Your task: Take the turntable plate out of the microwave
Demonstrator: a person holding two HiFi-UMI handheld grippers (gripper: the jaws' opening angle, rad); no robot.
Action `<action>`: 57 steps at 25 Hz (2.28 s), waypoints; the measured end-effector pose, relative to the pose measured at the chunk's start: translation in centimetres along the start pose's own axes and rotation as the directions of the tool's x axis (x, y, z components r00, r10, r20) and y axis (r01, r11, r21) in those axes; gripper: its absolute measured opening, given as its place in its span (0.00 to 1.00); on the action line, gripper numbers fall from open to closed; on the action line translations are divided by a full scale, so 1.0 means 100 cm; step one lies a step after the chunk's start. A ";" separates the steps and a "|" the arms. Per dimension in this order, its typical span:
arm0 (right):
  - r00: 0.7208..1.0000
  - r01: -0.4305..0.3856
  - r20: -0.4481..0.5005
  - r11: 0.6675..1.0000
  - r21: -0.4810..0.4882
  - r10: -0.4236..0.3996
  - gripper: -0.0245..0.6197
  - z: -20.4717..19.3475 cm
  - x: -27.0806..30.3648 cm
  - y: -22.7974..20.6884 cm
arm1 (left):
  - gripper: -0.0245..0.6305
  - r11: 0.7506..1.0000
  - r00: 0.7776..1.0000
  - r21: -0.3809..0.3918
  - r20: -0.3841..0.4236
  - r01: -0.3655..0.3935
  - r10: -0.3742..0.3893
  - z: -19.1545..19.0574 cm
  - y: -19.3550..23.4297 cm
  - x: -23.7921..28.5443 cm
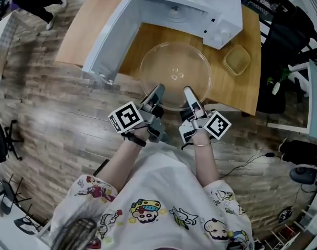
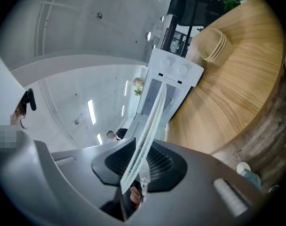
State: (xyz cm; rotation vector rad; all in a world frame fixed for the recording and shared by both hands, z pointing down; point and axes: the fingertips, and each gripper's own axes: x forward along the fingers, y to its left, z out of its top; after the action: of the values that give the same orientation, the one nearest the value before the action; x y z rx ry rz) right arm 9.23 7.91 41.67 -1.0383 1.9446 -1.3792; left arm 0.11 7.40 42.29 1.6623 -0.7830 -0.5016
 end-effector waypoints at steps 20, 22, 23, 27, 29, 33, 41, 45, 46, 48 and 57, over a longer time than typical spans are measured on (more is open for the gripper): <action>0.998 -0.048 -0.052 0.994 -0.096 0.043 0.18 -0.064 -0.106 0.071 | 0.11 0.994 0.998 -0.088 -0.020 0.065 -0.067 -0.083 -0.059 -0.111; 0.998 -0.048 -0.049 0.994 -0.099 0.043 0.18 -0.066 -0.108 0.076 | 0.11 0.997 0.997 -0.046 -0.037 0.064 -0.065 -0.082 -0.062 -0.115; 0.998 -0.047 -0.048 0.994 -0.102 0.042 0.18 -0.067 -0.109 0.078 | 0.11 0.998 0.997 -0.025 -0.045 0.066 -0.067 -0.081 -0.064 -0.117; 0.998 -0.041 -0.054 0.990 -0.138 0.034 0.18 -0.070 -0.107 0.087 | 0.11 0.996 0.996 -0.066 -0.059 0.063 -0.066 -0.078 -0.066 -0.123; 0.998 -0.039 -0.052 0.989 -0.143 0.032 0.18 -0.072 -0.104 0.091 | 0.11 0.995 0.996 -0.077 -0.061 0.063 -0.067 -0.074 -0.067 -0.126; 0.998 -0.040 -0.047 0.991 -0.129 0.034 0.18 -0.076 -0.097 0.096 | 0.11 0.997 0.995 -0.050 -0.074 0.062 -0.065 -0.065 -0.067 -0.130; 0.998 -0.054 -0.045 0.988 -0.142 0.048 0.18 -0.080 -0.088 0.105 | 0.11 0.998 0.992 -0.018 -0.108 0.061 -0.062 -0.053 -0.069 -0.134; 0.998 -0.046 -0.037 0.988 -0.146 0.041 0.18 -0.077 -0.083 0.104 | 0.11 0.997 0.990 -0.025 -0.113 0.075 -0.078 -0.048 -0.070 -0.128; 0.998 -0.048 -0.036 0.988 -0.149 0.043 0.18 -0.076 -0.082 0.104 | 0.11 0.996 0.990 -0.028 -0.115 0.080 -0.083 -0.047 -0.071 -0.127; 0.998 -0.049 -0.032 0.987 -0.152 0.045 0.18 -0.076 -0.081 0.105 | 0.11 0.996 0.989 -0.033 -0.118 0.089 -0.092 -0.047 -0.072 -0.125; 0.999 -0.046 -0.021 0.990 -0.136 0.044 0.18 -0.068 -0.078 0.100 | 0.11 0.995 0.987 -0.019 -0.129 0.094 -0.095 -0.043 -0.072 -0.114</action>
State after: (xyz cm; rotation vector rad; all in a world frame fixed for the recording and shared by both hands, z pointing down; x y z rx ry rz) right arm 5.53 19.76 34.49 -1.0403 2.0872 -1.2494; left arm -3.04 19.39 35.35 1.7076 -0.6067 -0.4587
